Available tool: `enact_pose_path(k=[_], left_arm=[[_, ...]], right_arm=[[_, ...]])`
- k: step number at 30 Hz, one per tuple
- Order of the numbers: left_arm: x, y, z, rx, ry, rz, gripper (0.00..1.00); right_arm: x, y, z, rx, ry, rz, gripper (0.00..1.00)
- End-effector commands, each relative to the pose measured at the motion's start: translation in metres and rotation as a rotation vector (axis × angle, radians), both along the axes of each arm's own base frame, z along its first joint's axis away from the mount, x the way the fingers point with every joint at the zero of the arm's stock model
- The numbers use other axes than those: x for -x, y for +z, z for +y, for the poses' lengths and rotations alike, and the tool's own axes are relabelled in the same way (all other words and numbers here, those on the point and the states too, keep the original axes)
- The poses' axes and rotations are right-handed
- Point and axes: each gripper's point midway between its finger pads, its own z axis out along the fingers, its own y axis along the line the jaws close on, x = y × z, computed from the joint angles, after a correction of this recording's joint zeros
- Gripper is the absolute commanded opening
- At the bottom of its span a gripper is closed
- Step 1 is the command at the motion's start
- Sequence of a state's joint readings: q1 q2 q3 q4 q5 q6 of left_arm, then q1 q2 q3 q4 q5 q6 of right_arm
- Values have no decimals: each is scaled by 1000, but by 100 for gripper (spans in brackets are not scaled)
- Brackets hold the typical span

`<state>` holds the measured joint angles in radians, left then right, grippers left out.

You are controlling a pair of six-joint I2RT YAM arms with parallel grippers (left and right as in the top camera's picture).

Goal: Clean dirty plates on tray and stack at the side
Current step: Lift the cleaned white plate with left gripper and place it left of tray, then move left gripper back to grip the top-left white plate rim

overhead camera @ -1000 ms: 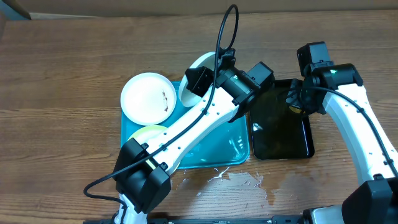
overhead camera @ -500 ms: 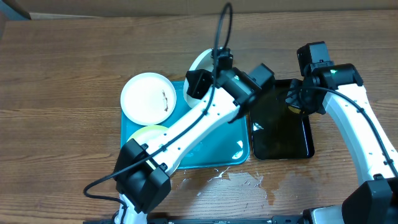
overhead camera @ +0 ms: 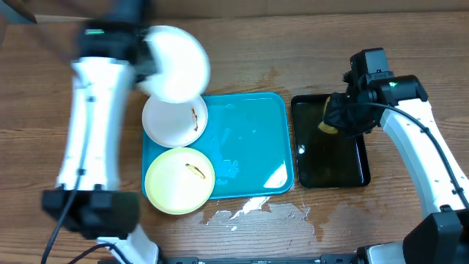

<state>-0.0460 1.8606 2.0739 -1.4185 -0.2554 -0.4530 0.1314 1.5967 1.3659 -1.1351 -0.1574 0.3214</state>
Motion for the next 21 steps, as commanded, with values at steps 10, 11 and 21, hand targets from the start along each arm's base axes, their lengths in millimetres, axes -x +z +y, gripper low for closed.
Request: enact_pose_path(k=[10, 11, 21], left_arm=[[64, -59, 199, 213, 510, 61, 4], [70, -66, 211, 212, 542, 66, 4], [91, -147, 243, 211, 606, 99, 4]], right_arm=[[1, 9, 34, -129, 109, -31, 4], [1, 9, 37, -130, 116, -33, 4], [2, 12, 66, -138, 197, -67, 4]])
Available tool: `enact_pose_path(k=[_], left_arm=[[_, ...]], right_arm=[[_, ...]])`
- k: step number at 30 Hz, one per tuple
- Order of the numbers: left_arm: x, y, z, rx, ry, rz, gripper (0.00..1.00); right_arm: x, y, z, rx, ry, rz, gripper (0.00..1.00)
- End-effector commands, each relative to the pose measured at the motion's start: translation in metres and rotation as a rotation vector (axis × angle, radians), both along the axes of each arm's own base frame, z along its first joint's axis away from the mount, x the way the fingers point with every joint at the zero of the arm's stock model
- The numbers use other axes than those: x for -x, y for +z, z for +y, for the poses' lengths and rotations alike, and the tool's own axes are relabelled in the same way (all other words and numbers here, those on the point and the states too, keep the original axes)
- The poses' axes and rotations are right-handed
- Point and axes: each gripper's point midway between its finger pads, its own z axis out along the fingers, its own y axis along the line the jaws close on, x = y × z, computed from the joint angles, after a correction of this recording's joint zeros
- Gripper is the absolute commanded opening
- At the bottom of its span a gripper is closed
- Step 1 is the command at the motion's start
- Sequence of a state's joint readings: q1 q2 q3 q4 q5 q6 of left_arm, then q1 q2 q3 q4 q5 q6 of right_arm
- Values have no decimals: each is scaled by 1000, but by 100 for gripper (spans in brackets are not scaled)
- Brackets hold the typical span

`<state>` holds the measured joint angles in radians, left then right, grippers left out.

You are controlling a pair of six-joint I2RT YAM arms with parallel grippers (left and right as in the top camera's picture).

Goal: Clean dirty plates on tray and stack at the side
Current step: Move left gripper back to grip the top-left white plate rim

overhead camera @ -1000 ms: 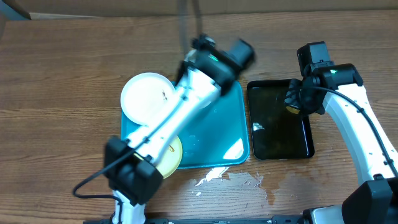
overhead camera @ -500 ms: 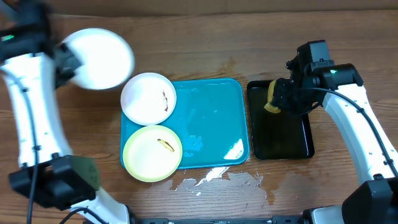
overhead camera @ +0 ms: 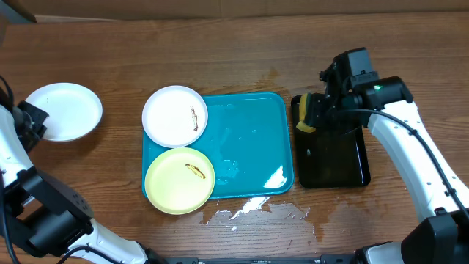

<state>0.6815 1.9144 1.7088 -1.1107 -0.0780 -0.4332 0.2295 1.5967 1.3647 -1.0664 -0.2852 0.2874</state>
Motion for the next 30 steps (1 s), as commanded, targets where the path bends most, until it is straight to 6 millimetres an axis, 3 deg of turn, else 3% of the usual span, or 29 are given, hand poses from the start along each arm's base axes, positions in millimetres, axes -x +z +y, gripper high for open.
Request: enact_pose_path(k=[1, 6, 10, 11, 14, 16, 22, 30], left_arm=[[2, -37, -10, 31, -49, 28, 4], [4, -71, -11, 21, -49, 16, 5], [3, -79, -11, 17, -50, 7, 16], [4, -80, -12, 18, -51, 7, 24], [4, -81, -13, 23, -66, 11, 60], [0, -80, -20, 57, -80, -13, 68], [-43, -65, -82, 319, -318, -251, 72], [-56, -67, -160, 397, -522, -170, 69]], right_arm=[[2, 2, 13, -15, 38, -17, 4], [6, 2, 25, -15, 73, -19, 4], [8, 2, 32, -18, 95, -25, 4], [8, 3, 34, -19, 100, -28, 4], [8, 3, 38, -21, 106, -34, 4], [7, 4, 39, -23, 108, -40, 4], [3, 5, 39, -21, 105, -58, 4], [3, 5, 39, -21, 105, -58, 4]])
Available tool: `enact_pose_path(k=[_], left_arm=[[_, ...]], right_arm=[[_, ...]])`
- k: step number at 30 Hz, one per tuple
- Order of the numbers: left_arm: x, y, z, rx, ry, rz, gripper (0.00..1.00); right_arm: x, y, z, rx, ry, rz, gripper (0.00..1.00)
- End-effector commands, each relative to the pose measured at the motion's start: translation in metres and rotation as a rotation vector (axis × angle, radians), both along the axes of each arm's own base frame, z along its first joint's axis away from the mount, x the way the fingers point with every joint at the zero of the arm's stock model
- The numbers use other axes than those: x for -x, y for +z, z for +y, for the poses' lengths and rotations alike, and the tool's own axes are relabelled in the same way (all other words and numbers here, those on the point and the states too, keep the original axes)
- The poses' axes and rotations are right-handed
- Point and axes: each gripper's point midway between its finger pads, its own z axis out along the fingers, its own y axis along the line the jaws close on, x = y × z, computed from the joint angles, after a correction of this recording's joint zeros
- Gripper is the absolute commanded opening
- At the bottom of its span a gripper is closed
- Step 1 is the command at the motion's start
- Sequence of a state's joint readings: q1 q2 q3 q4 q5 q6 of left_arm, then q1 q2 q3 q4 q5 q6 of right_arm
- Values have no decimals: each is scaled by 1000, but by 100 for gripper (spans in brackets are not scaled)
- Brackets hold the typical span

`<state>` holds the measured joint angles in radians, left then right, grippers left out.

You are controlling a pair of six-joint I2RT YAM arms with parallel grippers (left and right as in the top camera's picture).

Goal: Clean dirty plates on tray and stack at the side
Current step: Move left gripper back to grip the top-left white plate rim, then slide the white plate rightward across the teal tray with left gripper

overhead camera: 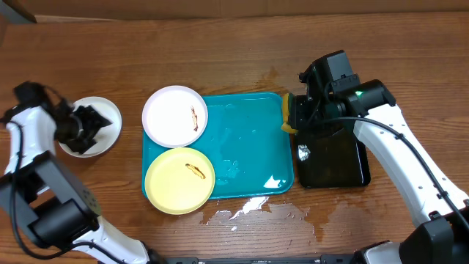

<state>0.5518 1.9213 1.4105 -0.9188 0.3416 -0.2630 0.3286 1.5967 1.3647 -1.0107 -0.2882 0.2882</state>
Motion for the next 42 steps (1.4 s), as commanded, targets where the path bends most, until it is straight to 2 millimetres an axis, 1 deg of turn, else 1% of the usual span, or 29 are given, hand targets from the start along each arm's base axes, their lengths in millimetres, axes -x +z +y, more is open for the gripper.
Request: enact_pose_path(k=[1, 3, 6, 8, 9, 11, 19, 25, 27, 30, 31, 33, 38, 42], left_arm=[[-18, 4, -47, 13, -171, -26, 69], [-19, -1, -59, -58, -217, 21, 69], [-18, -6, -72, -175, -256, 90, 70], [-20, -8, -82, -231, -295, 109, 70], [-22, -8, -91, -262, -327, 115, 70], [-23, -8, -99, -285, -347, 120, 70], [-28, -10, -111, -325, -385, 110, 68], [-33, -21, -112, -345, -404, 74, 67], [-34, -26, -112, -348, -402, 62, 66], [-32, -29, -114, -335, -404, 59, 57], [-32, -30, -117, -317, -409, 56, 52], [-30, -32, -126, -275, -420, 48, 48], [-24, -36, -159, -156, -472, 30, 42], [-23, -33, -186, -77, -521, 4, 41]], right_arm=[[0, 0, 2, -3, 6, -5, 4], [1, 0, 2, -2, 6, -3, 4], [2, -1, 1, 0, 6, 3, 4], [2, -1, 1, 0, 6, 4, 4], [2, -1, 1, 0, 6, 3, 4], [2, -1, 1, 0, 6, 3, 4], [2, -1, 1, 0, 6, 4, 4], [2, -1, 1, 0, 6, 3, 4], [2, -1, 1, 0, 6, 4, 4], [2, -1, 1, 1, 6, 5, 4], [2, -1, 1, 1, 6, 4, 4], [2, -1, 1, 1, 6, 3, 5], [0, -4, -6, 45, -11, -5, 6], [1, -5, -8, 53, -11, 0, 6]])
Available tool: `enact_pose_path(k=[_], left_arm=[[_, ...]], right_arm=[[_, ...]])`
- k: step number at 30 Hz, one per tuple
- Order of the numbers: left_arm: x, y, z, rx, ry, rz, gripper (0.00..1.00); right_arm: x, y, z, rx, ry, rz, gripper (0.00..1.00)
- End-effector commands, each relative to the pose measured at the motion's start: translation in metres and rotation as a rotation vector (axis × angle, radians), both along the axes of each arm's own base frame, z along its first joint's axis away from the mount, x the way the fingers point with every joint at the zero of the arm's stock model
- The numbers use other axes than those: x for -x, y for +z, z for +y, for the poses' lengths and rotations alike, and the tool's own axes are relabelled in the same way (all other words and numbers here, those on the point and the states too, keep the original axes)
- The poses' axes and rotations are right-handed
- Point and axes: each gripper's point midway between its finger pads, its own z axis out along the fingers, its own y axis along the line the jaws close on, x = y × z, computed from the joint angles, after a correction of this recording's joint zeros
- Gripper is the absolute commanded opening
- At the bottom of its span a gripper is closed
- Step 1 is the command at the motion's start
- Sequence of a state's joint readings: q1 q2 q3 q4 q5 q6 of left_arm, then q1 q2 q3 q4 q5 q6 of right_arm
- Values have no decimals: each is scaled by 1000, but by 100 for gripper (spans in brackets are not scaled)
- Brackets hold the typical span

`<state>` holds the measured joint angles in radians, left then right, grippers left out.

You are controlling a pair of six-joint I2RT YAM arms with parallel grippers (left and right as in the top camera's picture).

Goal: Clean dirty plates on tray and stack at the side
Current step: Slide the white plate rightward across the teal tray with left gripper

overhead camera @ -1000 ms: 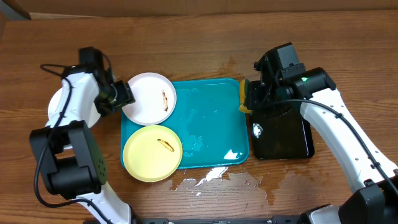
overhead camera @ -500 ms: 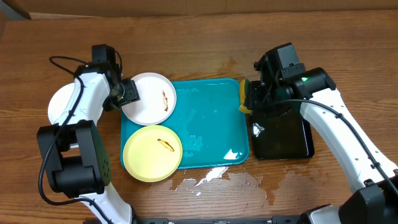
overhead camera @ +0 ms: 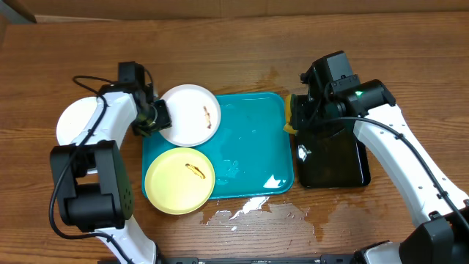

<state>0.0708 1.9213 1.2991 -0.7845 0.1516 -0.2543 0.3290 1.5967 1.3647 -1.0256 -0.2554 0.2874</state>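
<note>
A white plate (overhead camera: 192,111) with a brown streak sits over the far left corner of the teal tray (overhead camera: 249,147). My left gripper (overhead camera: 155,117) is shut on its left rim. In front of it on the tray lies a yellow-green plate (overhead camera: 179,180) with a small streak. A bare white plate (overhead camera: 73,126) rests on the table left of the tray, partly under my left arm. My right gripper (overhead camera: 294,117) is shut on a yellow sponge (overhead camera: 289,123) at the tray's right edge.
A black tray (overhead camera: 333,161) holding dark liquid stands right of the teal tray, under my right arm. Water is spilled on the wood (overhead camera: 256,211) along the teal tray's front edge. The teal tray's surface is wet.
My left gripper left the bare white plate on the table and is now on the left rim of the streaked white plate, which sits slightly further right. The right arm is almost unmoved.
My left gripper held a white plate above the tray's far left corner while the right held the sponge over the black tray. The plate was then at the far left, then down on the table. The sponge came to the teal tray's edge. My left gripper now holds the streaked plate.
</note>
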Motion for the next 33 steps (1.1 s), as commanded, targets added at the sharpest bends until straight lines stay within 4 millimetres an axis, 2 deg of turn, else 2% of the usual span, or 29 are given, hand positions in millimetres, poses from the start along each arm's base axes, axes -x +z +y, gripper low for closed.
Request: enact_pose_path(k=[1, 7, 10, 13, 18, 21, 25, 30, 33], left_arm=[[3, 1, -41, 131, -76, 1, 41], [10, 2, -83, 157, -134, 18, 41], [14, 3, -106, 162, -190, 19, 33], [9, 13, -121, 157, -255, -15, 37], [-14, 44, -127, 149, -291, -90, 39], [-30, 52, -112, 56, -250, -132, 39], [-42, 46, -93, -67, -196, -170, 38], [-35, 12, -102, -75, -221, -123, 37], [-30, -2, -116, -28, -248, -88, 31]], right_arm=[[1, -2, -2, 19, 1, -3, 6], [1, -2, -2, 20, 1, -1, 8], [2, -2, -2, 21, 1, 2, 9], [3, -3, -3, 23, 1, 6, 9], [4, -3, -3, 24, 4, 9, 9], [4, -3, -3, 24, 4, 9, 9], [5, -3, -1, 24, 10, 10, 9], [4, -3, -1, 23, 10, 8, 9], [4, -3, -1, 23, 10, 6, 9]])
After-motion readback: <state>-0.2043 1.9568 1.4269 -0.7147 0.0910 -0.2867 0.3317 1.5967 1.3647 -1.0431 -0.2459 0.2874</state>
